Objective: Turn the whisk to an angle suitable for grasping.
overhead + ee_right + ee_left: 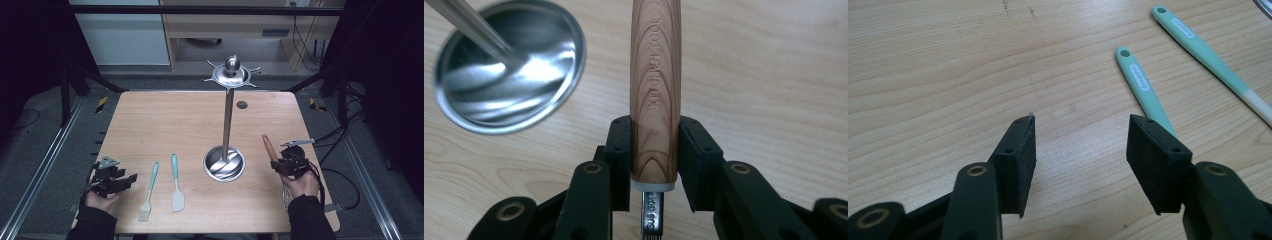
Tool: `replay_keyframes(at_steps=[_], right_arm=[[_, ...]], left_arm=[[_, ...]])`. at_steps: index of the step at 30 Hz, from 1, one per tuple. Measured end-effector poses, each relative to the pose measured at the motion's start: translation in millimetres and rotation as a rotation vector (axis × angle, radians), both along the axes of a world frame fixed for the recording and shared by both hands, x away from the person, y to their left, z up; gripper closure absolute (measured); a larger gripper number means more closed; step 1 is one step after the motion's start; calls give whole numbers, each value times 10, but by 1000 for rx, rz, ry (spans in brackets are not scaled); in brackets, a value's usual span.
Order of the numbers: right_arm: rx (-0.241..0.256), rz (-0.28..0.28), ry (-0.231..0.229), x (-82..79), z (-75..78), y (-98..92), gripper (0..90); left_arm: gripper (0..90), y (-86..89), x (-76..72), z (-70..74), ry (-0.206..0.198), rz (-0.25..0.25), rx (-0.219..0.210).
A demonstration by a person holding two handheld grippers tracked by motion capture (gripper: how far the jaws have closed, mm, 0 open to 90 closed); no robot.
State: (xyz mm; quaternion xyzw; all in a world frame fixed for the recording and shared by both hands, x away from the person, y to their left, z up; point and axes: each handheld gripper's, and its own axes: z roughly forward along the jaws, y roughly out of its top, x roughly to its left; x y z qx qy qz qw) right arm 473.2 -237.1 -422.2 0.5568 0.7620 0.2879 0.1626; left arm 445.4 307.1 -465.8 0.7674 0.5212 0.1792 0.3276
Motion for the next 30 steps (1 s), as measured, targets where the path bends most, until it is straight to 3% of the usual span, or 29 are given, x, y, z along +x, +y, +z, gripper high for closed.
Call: replay_keyframes(at_steps=[7,8,11,12,14,18,23,27,30], right_arm=[[42,18,-80,-99,171,-17,692],[57,27,-121,-131,221,-23,692],[75,32,-159,-161,263,-28,691],[94,41,-208,-188,293,-30,691],[108,44,-229,-202,309,-29,691],[137,68,-319,-259,376,-17,690],[213,106,-432,-355,493,22,691],[253,139,-472,-395,546,39,691],[313,168,-518,-445,620,51,691]], left_arm=[[450,-2,0,2,2,-3,0],[450,-3,0,3,2,-4,0],[450,-5,-2,3,0,-4,1],[450,-4,-3,5,-1,-4,1],[450,-3,-3,7,-2,-3,-1],[449,-2,-5,9,-5,-6,-3],[448,6,-2,6,-6,-5,-2],[447,3,-5,10,-8,-4,-4],[447,-2,-2,7,-6,-6,0]])
